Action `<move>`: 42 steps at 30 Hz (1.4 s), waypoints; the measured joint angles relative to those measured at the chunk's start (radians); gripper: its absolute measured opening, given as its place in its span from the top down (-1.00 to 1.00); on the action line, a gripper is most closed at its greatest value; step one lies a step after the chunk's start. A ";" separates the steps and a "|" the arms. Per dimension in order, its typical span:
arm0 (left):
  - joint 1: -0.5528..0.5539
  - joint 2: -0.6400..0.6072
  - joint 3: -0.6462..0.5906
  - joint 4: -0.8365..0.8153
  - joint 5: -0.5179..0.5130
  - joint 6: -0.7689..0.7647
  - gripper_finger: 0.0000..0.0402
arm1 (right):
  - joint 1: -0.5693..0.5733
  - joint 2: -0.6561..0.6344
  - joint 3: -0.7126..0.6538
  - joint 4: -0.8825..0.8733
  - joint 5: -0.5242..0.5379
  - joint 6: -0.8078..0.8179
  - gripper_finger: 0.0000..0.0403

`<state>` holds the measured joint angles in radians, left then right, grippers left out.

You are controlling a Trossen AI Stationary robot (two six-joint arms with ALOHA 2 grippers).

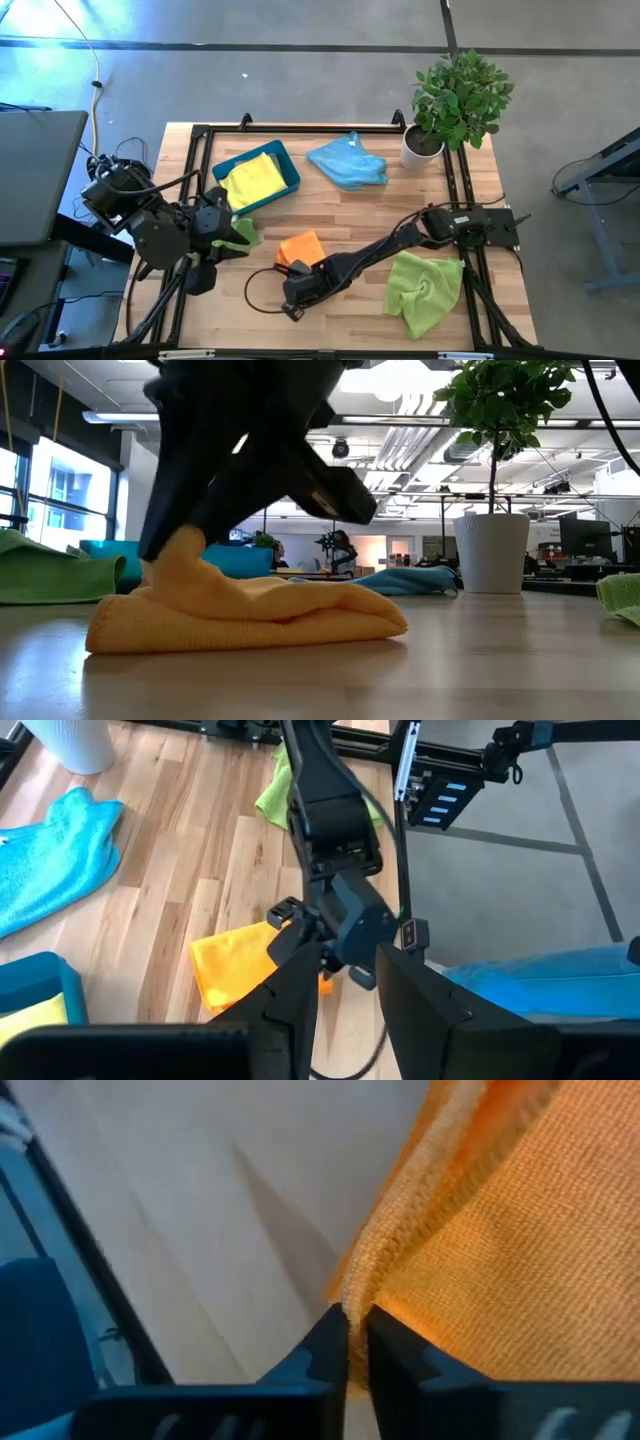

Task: Fold microfiber towels
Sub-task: Fold the orange microfiber cloth, then put the folded orange microfiber cloth into the bin

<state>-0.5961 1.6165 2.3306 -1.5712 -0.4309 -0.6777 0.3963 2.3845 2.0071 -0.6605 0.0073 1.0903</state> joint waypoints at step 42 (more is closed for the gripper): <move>-0.032 0.087 -0.833 0.684 0.084 -0.237 0.18 | 0.134 -0.456 -0.641 0.110 0.178 -0.787 0.26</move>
<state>-0.6281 1.7037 1.4975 -0.8867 -0.3468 -0.9142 0.5300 1.9286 1.3662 -0.5509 0.1851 0.3031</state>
